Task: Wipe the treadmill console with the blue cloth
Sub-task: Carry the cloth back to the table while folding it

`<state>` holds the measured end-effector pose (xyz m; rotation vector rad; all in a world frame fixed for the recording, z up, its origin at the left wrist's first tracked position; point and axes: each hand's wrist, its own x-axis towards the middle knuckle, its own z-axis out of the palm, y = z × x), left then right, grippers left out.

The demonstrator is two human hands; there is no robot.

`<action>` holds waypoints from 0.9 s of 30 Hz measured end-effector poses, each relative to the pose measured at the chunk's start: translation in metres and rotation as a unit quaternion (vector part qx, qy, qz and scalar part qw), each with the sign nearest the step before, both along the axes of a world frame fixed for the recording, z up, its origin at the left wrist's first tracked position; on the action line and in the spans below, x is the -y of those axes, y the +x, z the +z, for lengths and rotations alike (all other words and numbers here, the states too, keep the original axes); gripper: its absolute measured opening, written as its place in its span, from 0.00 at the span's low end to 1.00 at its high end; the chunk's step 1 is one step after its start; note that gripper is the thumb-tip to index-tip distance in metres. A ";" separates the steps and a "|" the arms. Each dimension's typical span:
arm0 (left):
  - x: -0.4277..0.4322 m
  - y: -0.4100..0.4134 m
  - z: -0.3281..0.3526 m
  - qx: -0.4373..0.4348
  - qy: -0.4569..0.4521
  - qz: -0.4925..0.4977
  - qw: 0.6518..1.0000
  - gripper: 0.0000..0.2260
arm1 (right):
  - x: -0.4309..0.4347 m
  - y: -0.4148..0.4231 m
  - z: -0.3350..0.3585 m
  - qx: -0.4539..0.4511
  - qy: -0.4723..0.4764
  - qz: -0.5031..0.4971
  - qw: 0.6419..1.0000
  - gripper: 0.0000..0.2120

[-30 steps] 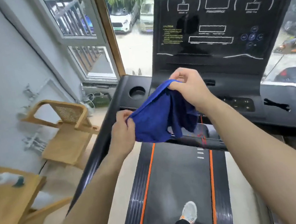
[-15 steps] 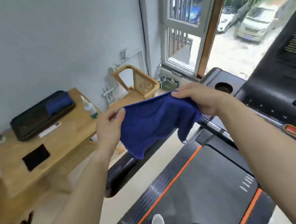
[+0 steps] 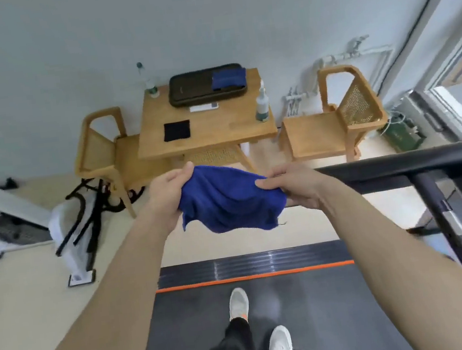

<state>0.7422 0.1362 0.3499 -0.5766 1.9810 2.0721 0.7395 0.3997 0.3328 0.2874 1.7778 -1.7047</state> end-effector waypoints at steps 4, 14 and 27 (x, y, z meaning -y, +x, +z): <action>0.043 0.040 -0.015 0.018 0.006 0.012 1.000 0.11 | 0.089 0.003 -0.007 0.021 -0.050 0.031 0.998 0.06; 0.164 0.107 -0.029 -0.024 -0.010 0.062 0.998 0.11 | 0.277 0.031 -0.014 0.108 -0.092 0.051 0.989 0.09; 0.385 0.163 -0.051 -0.064 -0.197 0.120 0.971 0.15 | 0.530 0.069 -0.026 0.132 -0.045 0.068 0.988 0.06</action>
